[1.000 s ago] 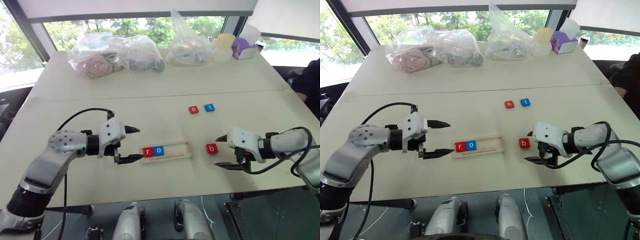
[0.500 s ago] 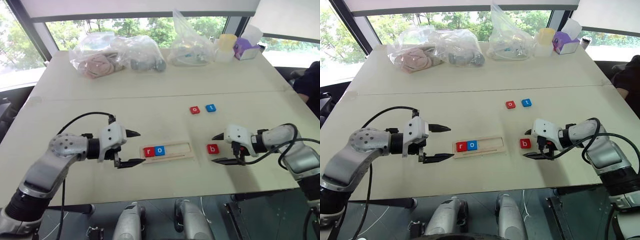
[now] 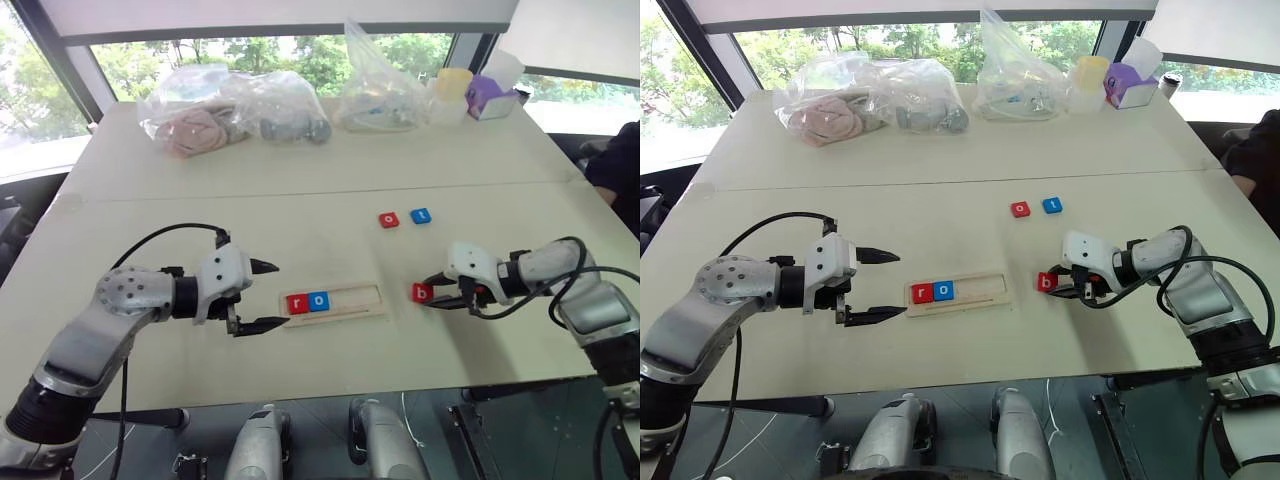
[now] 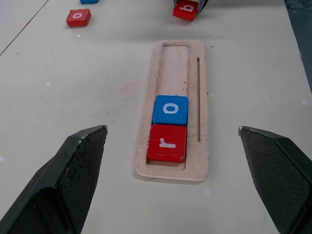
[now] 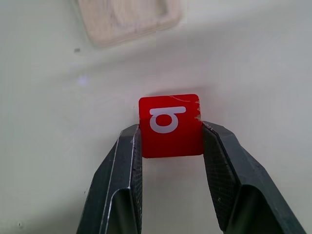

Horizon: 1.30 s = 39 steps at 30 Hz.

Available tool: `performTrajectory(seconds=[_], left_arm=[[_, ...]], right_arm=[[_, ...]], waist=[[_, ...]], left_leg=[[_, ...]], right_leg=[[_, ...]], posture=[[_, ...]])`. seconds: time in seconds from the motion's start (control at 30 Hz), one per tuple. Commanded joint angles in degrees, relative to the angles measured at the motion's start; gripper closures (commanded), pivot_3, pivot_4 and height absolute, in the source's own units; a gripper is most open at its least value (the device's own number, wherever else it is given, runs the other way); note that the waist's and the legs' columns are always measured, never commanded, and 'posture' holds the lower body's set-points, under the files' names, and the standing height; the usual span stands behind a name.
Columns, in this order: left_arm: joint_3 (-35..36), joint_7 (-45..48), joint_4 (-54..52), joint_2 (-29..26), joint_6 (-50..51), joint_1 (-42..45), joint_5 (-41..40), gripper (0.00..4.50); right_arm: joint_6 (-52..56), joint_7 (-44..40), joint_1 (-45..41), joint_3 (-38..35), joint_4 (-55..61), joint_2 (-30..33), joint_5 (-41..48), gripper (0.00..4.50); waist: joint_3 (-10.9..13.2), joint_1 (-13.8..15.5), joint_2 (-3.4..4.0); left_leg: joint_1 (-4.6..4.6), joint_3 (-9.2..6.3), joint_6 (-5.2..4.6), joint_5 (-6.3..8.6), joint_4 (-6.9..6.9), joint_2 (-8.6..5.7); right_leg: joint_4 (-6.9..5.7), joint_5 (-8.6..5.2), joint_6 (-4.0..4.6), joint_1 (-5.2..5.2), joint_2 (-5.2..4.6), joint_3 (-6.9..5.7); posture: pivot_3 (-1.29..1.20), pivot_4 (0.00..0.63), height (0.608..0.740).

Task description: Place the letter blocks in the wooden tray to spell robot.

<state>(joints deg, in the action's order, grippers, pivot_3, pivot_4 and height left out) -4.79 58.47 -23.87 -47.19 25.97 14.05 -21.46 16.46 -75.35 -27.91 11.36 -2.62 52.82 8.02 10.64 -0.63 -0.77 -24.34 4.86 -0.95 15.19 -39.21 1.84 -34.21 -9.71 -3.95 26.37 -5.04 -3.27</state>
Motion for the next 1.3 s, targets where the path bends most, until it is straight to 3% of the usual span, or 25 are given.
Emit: performTrajectory(seconds=[0.03,0.2,0.5,1.3], left_arm=[[1.24,-0.29,-1.95,-0.5,-0.19,0.13,-0.15,0.0],[1.45,0.09,-1.94,-0.91,-0.46,-0.11,-0.1,0.0],[2.68,-0.74,-4.28,-1.66,0.75,-1.75,-0.94,0.0],[2.56,-3.05,-5.96,-1.12,2.0,-2.82,-0.88,0.0]], right_arm=[[4.66,-1.96,-3.34,-0.06,8.07,-1.14,3.52,3.36],[6.93,-2.19,-6.53,4.95,10.85,-5.43,2.17,3.36],[2.14,-0.15,-10.17,12.13,3.89,-12.02,-4.62,3.36],[1.0,0.47,-12.78,13.5,-2.26,-19.72,-7.77,3.36]], waist=[[0.0,0.0,0.0],[0.0,0.06,0.0],[0.0,0.04,0.0],[0.0,-0.04,0.0]], left_leg=[[0.0,-0.01,0.0,0.0,0.0,0.0],[0.03,-0.03,0.01,0.0,0.0,0.01],[0.0,0.03,0.03,-0.02,-0.03,-0.02],[0.02,0.07,0.27,-0.16,-0.02,-0.01]], right_leg=[[-0.01,0.0,0.0,0.0,0.01,0.0],[-0.04,0.0,0.01,-0.02,0.02,-0.01],[-0.02,0.01,0.01,-0.03,0.0,0.01],[-0.14,0.01,0.02,-0.02,0.06,-0.01]], posture=[[0.0,0.15,0.74],[0.0,0.15,0.74],[0.0,0.15,0.74],[0.0,0.15,0.74]])
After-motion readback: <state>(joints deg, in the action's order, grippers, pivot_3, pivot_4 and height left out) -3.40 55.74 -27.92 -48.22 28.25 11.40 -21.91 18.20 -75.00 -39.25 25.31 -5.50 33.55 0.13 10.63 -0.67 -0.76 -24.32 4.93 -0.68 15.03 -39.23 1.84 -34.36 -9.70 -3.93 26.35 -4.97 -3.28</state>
